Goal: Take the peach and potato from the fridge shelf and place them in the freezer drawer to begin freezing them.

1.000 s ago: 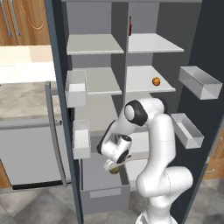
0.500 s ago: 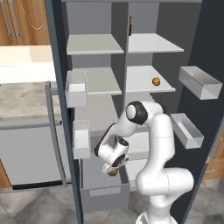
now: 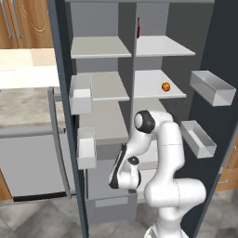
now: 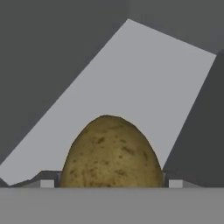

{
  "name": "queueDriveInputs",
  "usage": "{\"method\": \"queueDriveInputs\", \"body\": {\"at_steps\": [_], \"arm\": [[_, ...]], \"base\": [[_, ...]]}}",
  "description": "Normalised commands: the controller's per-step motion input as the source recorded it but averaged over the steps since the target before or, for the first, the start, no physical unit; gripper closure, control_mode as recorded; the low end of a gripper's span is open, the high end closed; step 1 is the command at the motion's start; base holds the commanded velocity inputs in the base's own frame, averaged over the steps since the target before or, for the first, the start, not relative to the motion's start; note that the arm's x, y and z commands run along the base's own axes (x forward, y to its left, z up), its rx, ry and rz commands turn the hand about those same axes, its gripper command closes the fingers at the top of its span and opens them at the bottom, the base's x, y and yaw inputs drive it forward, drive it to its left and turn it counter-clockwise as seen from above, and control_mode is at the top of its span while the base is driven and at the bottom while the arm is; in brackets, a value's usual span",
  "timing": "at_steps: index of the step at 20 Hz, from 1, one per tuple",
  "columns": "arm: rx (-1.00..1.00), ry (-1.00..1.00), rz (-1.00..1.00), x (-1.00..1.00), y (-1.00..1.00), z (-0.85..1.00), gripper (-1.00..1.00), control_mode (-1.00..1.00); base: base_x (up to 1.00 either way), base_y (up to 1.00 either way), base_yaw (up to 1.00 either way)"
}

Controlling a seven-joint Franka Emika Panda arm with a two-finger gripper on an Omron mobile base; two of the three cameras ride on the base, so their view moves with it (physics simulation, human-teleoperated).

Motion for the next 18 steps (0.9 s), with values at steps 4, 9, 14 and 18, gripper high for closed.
{"method": "queueDriveInputs", "body": {"at_steps": [4,9,14,18], "arm": [[0.00,0.06,0.02,-0.35,0.17,-0.15,1.00,-1.00],[0.01,0.31,0.00,0.01,0.00,0.45,1.00,-1.00],[0.00,0.36,0.00,0.10,0.16,0.18,1.00,-1.00],[0.00,0.16,0.00,0.05,0.13,-0.20,1.00,-1.00]], "base": [[0.00,0.00,0.00],[0.00,0.00,0.00],[0.00,0.00,0.00],[0.00,0.00,0.00]]}}
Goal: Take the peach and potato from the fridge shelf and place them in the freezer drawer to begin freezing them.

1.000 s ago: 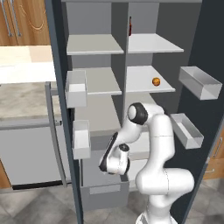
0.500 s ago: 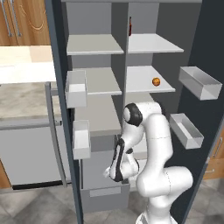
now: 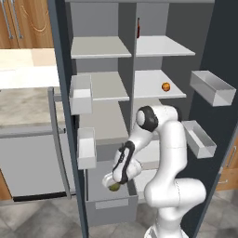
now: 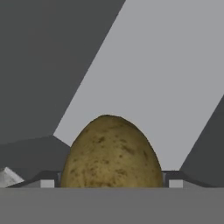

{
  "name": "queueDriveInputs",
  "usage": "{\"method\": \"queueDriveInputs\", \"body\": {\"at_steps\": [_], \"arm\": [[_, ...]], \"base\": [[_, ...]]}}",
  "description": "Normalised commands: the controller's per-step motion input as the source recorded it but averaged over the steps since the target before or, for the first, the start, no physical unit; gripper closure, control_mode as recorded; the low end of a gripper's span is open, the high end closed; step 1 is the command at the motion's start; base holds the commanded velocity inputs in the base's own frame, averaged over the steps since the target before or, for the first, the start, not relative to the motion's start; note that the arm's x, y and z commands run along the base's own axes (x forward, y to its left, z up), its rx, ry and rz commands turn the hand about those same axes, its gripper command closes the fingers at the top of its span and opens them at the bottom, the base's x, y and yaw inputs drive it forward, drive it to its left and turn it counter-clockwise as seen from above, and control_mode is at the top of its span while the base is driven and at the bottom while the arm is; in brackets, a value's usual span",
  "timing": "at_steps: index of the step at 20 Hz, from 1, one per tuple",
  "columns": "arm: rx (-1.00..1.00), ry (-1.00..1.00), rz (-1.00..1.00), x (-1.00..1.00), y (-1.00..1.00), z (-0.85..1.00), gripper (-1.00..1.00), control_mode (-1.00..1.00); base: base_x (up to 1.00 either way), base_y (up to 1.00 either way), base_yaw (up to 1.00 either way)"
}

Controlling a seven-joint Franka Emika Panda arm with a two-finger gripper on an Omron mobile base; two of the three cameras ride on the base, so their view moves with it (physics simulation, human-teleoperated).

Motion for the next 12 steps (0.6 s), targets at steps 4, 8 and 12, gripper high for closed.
{"method": "queueDriveInputs", "body": {"at_steps": [4,8,12], "arm": [[-0.02,0.07,0.00,0.00,0.05,-0.56,1.00,-1.00],[0.00,0.00,0.00,0.00,0.00,-0.65,1.00,-1.00],[-0.02,0.00,0.00,-0.15,0.01,-0.63,1.00,-1.00]], "base": [[0.00,0.00,0.00],[0.00,0.00,0.00],[0.00,0.00,0.00]]}}
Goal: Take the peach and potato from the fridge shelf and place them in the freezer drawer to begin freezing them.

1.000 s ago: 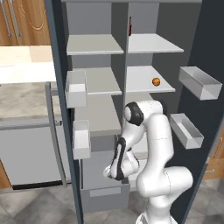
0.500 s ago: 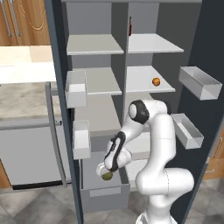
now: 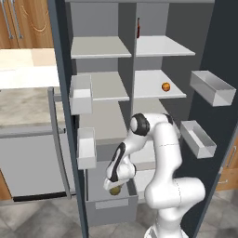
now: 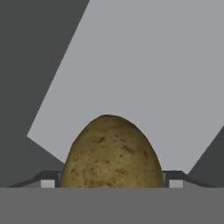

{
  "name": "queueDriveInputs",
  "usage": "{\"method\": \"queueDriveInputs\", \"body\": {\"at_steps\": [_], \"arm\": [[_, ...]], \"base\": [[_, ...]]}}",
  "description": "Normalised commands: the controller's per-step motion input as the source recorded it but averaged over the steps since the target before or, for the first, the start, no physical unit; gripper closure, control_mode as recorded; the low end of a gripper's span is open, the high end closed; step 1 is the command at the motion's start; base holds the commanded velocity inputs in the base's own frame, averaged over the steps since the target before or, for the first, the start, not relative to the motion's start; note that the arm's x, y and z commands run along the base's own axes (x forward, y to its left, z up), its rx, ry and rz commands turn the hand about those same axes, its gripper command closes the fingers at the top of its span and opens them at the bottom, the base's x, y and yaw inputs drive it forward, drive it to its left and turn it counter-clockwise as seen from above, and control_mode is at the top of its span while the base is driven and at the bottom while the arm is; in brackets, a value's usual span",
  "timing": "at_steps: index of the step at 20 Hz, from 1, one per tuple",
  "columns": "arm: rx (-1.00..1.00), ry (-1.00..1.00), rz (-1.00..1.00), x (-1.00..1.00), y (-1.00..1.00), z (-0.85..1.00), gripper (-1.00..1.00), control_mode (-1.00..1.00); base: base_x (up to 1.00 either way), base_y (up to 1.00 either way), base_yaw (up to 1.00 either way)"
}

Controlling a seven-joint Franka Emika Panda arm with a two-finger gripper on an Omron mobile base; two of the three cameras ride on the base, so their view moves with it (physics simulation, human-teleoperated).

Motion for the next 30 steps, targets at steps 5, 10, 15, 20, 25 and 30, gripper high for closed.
{"method": "queueDriveInputs", "body": {"at_steps": [5,10,15,20,25,30], "arm": [[0.00,0.02,0.00,-0.13,0.21,-0.39,1.00,-1.00],[0.00,0.07,0.00,-0.17,0.19,-0.33,-1.00,-1.00],[0.00,0.01,0.00,-0.19,0.05,-0.05,-1.00,-1.00],[0.00,0.00,0.00,0.00,0.00,0.04,-1.00,-1.00],[0.00,0.00,-0.04,-0.01,-0.04,0.39,-1.00,-1.00],[0.00,0.00,-0.05,0.00,-0.25,0.91,-1.00,-1.00]], "base": [[0.00,0.00,0.00],[0.00,0.00,0.00],[0.00,0.00,0.00],[0.00,0.00,0.00],[0.00,0.00,0.00],[0.00,0.00,0.00]]}}
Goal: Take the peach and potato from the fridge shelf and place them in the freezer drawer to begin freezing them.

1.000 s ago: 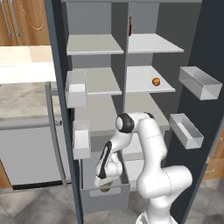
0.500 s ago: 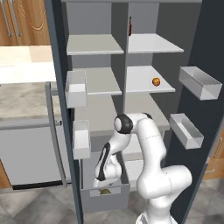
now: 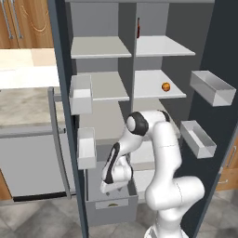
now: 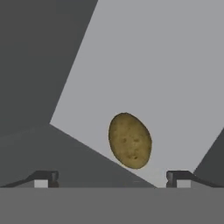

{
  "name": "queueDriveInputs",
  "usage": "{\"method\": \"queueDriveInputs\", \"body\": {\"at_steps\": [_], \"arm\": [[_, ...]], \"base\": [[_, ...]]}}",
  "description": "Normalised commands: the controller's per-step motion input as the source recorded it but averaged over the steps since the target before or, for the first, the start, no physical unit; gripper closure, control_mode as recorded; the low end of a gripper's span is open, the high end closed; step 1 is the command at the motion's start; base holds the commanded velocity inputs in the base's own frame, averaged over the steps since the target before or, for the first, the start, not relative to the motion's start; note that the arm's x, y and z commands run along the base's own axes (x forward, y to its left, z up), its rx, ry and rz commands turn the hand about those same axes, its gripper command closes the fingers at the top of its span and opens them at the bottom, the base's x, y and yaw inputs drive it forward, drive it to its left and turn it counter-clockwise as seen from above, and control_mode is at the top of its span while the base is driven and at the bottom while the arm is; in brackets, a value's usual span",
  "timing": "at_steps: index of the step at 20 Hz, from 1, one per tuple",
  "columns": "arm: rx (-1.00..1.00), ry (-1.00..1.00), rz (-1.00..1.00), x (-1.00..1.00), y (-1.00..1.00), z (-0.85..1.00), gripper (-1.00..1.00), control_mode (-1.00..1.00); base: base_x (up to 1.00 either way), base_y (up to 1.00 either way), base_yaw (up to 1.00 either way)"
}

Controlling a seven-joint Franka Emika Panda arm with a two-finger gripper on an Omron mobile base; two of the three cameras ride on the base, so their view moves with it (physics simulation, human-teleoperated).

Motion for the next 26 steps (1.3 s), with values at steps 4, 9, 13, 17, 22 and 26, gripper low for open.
{"method": "queueDriveInputs", "body": {"at_steps": [4,9,13,17,22,26], "arm": [[0.00,0.00,-0.08,0.00,-0.42,0.80,-1.00,-1.00],[0.00,-0.02,-0.08,0.00,-0.45,0.75,-1.00,-1.00],[0.00,0.00,-0.07,-0.01,-0.49,0.86,-1.00,-1.00],[0.00,-0.04,-0.09,-0.25,-0.41,0.80,-1.00,-1.00],[0.00,-0.09,-0.10,-0.45,-0.36,0.84,-1.00,-1.00],[-0.02,-0.10,-0.08,-0.44,-0.34,1.00,-1.00,-1.00]], "base": [[0.00,0.00,0.00],[0.00,0.00,0.00],[0.00,0.00,0.00],[0.00,0.00,0.00],[0.00,0.00,0.00],[0.00,0.00,0.00]]}}
